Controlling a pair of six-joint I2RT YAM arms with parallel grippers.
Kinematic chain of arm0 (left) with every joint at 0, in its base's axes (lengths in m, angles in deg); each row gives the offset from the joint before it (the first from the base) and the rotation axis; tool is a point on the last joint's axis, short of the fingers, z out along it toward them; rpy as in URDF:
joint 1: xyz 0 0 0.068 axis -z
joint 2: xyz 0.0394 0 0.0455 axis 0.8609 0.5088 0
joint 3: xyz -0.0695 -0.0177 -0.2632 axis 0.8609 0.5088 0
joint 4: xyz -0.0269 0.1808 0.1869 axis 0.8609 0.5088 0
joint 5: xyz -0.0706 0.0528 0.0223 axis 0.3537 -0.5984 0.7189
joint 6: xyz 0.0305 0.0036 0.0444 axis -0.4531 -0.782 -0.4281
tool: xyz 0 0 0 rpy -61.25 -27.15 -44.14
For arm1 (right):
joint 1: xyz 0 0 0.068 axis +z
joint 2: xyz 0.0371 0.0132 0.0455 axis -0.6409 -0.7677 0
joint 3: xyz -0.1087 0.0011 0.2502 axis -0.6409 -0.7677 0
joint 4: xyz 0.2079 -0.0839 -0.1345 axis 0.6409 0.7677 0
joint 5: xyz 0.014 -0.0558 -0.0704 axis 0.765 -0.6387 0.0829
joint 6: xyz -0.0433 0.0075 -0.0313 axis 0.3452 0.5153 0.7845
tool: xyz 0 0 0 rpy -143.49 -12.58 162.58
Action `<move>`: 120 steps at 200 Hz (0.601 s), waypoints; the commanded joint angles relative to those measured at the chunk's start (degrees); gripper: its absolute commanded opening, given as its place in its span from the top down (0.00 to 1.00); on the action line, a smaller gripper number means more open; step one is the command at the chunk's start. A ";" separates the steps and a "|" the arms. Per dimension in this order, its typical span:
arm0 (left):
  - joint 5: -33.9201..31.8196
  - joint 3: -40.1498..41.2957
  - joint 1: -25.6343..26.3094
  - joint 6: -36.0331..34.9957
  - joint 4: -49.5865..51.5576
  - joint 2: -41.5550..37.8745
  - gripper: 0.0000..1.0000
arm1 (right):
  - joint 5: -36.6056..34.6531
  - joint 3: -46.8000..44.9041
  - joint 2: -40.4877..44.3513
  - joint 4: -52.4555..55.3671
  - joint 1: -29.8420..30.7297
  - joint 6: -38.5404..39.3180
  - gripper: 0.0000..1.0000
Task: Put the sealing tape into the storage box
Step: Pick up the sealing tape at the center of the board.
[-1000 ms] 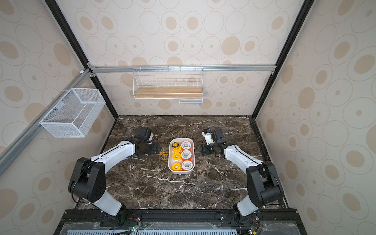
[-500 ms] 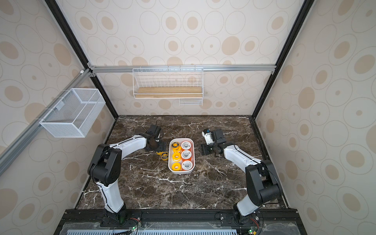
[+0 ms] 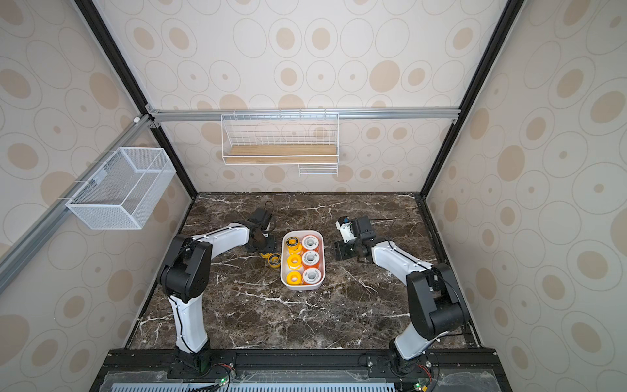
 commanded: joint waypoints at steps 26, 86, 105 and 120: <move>-1.41 -1.17 0.27 0.26 2.96 1.01 0.29 | 0.86 1.28 -1.35 1.00 0.06 0.14 0.29; -2.62 0.15 0.28 0.36 3.06 -0.78 0.42 | 2.54 1.55 -2.20 0.82 -0.01 0.03 0.28; -3.57 0.30 0.31 0.45 3.39 -1.61 0.42 | 3.65 1.71 -2.72 0.73 -0.01 0.00 0.29; -4.32 0.41 0.27 0.44 3.93 -2.46 0.43 | 5.26 2.06 -3.42 0.82 0.01 0.04 0.29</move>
